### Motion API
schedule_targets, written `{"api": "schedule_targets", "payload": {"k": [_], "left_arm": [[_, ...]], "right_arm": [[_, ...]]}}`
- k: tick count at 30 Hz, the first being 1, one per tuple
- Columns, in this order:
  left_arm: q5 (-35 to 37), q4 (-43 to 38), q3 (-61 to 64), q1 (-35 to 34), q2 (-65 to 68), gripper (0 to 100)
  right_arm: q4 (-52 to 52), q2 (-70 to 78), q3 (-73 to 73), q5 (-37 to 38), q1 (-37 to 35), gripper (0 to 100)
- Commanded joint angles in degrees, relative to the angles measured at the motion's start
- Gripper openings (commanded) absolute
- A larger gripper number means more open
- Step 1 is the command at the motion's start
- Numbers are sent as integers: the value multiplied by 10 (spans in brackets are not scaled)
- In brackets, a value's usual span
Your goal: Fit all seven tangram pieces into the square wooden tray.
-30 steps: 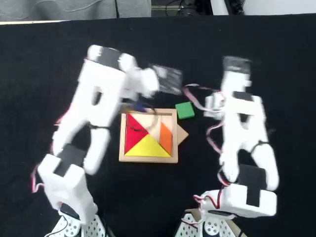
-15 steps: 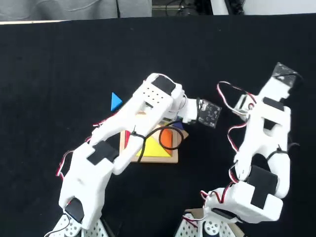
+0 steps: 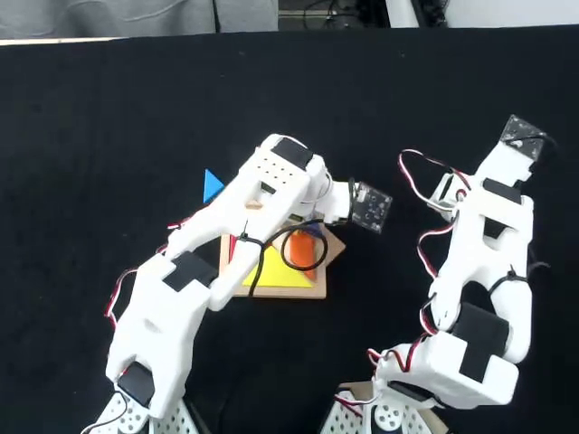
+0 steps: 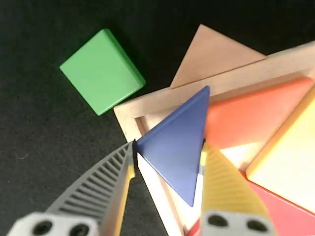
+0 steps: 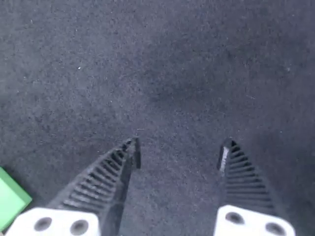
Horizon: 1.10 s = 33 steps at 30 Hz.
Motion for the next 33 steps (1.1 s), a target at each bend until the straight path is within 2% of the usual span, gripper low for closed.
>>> {"api": "schedule_targets", "payload": {"k": [1, 4, 7, 14, 17, 21, 26, 29, 32, 33], "left_arm": [[47, -4, -42, -15, -4, 188], [127, -4, -71, -25, -4, 308], [178, -4, -99, -28, -4, 319], [159, 4, -107, -33, -6, 317], [163, 50, -124, -54, -14, 316], [207, 188, -209, -108, -86, 275], [315, 296, -283, -198, -191, 244], [385, 307, -255, -278, -244, 179], [451, 307, -188, -356, -278, 18], [468, 307, -153, -380, -287, 31]], "right_arm": [[-10, -29, -36, -2, 2, 261], [-10, -29, -36, -1, -10, 261], [-10, -29, -36, -1, -15, 261], [-9, -29, -35, 7, -15, 261], [-5, -34, -34, 18, -17, 261], [17, -58, -35, 52, -32, 228], [72, -128, -18, 93, -85, 5], [81, -154, 7, 96, -138, 41], [82, -161, 22, 96, -215, 41], [85, -160, 23, 98, -244, 41]]}}
